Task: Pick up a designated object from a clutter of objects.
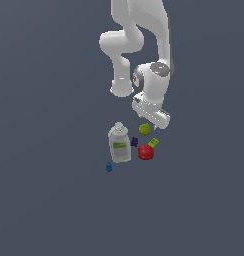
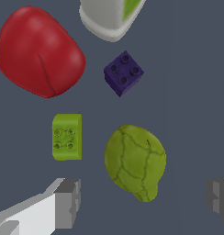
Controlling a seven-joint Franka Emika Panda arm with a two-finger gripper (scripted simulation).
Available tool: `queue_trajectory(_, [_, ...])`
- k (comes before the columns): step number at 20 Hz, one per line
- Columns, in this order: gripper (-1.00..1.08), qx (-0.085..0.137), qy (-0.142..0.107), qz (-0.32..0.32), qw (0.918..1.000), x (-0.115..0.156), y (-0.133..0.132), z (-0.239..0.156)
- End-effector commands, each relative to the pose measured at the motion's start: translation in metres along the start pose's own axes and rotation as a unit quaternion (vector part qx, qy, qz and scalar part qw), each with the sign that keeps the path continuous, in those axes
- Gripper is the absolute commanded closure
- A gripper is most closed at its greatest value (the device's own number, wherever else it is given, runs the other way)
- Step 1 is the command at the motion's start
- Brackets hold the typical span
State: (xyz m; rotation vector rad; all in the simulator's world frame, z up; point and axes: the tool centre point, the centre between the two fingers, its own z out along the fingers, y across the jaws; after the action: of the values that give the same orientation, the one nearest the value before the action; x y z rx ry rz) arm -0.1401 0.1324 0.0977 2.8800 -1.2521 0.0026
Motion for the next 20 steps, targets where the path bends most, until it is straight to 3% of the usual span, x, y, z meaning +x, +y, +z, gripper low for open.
queue_trajectory(1, [-0.92, 0.000, 0.000, 0.009, 1.0000, -0.005, 0.002, 0.004])
queue_trajectory(12, [-0.92, 0.000, -0.001, 0.015, 0.9999, -0.009, 0.004, 0.010])
queue_trajectory(20, [-0.92, 0.000, -0.002, 0.016, 0.9999, -0.009, 0.005, 0.037])
